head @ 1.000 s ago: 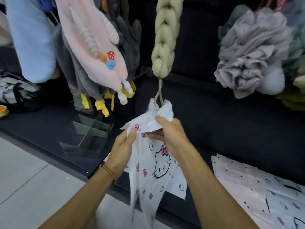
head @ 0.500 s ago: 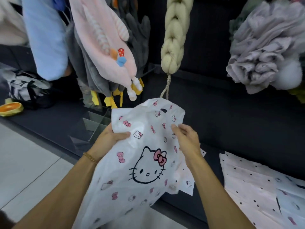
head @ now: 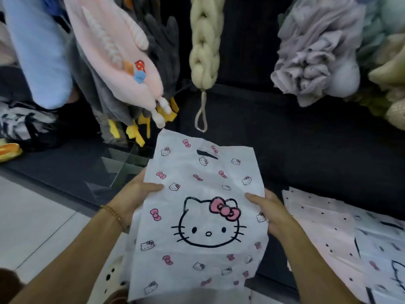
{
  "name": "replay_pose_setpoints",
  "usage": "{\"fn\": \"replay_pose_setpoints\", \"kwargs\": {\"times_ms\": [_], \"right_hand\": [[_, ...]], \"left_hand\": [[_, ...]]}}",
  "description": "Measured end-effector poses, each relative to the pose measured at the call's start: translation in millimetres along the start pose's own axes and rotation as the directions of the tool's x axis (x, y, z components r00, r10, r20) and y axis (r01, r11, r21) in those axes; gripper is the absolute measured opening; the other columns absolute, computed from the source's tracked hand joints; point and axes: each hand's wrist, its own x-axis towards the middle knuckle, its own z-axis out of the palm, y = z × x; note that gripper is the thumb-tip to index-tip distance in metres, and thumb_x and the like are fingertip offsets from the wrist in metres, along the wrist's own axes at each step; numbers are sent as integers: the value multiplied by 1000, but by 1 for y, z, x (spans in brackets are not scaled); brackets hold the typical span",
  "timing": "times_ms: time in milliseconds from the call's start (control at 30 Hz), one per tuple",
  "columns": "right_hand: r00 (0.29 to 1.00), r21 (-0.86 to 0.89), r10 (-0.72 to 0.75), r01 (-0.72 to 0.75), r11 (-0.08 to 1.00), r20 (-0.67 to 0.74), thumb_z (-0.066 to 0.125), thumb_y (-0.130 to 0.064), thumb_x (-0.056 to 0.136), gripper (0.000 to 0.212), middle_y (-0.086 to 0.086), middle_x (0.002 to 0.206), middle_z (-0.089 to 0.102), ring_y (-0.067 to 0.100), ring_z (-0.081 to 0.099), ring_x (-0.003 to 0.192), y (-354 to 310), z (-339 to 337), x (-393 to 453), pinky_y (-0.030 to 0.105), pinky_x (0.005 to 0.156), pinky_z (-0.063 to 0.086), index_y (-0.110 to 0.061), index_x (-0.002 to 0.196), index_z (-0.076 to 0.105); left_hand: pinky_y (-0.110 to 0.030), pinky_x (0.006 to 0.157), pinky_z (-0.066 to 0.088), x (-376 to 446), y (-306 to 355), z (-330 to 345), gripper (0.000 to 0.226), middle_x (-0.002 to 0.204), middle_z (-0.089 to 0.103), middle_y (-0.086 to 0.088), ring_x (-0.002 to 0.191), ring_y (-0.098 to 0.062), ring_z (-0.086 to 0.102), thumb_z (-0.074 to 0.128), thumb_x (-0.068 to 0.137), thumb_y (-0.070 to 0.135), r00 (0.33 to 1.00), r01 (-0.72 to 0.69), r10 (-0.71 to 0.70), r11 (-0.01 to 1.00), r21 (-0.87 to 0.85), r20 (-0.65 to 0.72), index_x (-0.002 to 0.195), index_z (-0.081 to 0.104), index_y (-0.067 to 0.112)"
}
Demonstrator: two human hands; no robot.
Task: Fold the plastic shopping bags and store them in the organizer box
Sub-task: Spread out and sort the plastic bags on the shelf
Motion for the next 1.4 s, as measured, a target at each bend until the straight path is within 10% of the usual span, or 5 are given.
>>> {"fn": "replay_pose_setpoints", "kwargs": {"times_ms": [333,733,867,1100,1400], "right_hand": [[824,-81,-123,94,992,-552,62,-5,90,32,-3,95,75,17,73,83,-8,-188,-94,29,60,57,-25,115,62],[565,-442,-342,-44,896,-751,63,-6,83,25,-8,73,73,9,68,57,-38,-437,-171,21,45,48,-24,99,71],[380,-580,-444,-430,692,-812,66,-30,86,60,10,126,59,29,59,107,-23,-486,-145,41,84,51,-15,140,43],[783,-749,-115,-527,401,-612,49,-49,93,64,2,158,22,25,19,143,113,-462,-105,44,112,24,-22,147,30],[730,-765,-261,-533,361,-632,39,-51,96,56,3,158,17,27,8,146,143,-441,-95,43,115,16,-25,144,31]], "left_hand": [[-40,73,58,63,-122,158,52,113,69,10,101,-17,68,72,83,28,916,190,-315,886,423,249,124,45,44],[-32,85,55,119,-292,406,58,117,64,5,106,-12,64,60,88,-3,874,41,-219,924,381,435,126,41,35],[-36,77,57,142,-347,457,44,113,63,-7,98,-22,65,64,86,1,939,138,-258,887,440,225,121,44,18],[-44,86,55,143,-418,469,37,108,67,-9,95,-25,66,66,82,0,924,180,-352,742,645,147,115,51,10],[-35,88,54,151,-412,478,55,106,63,4,97,-17,62,49,80,-10,930,-22,-270,636,772,248,121,49,26]]}}
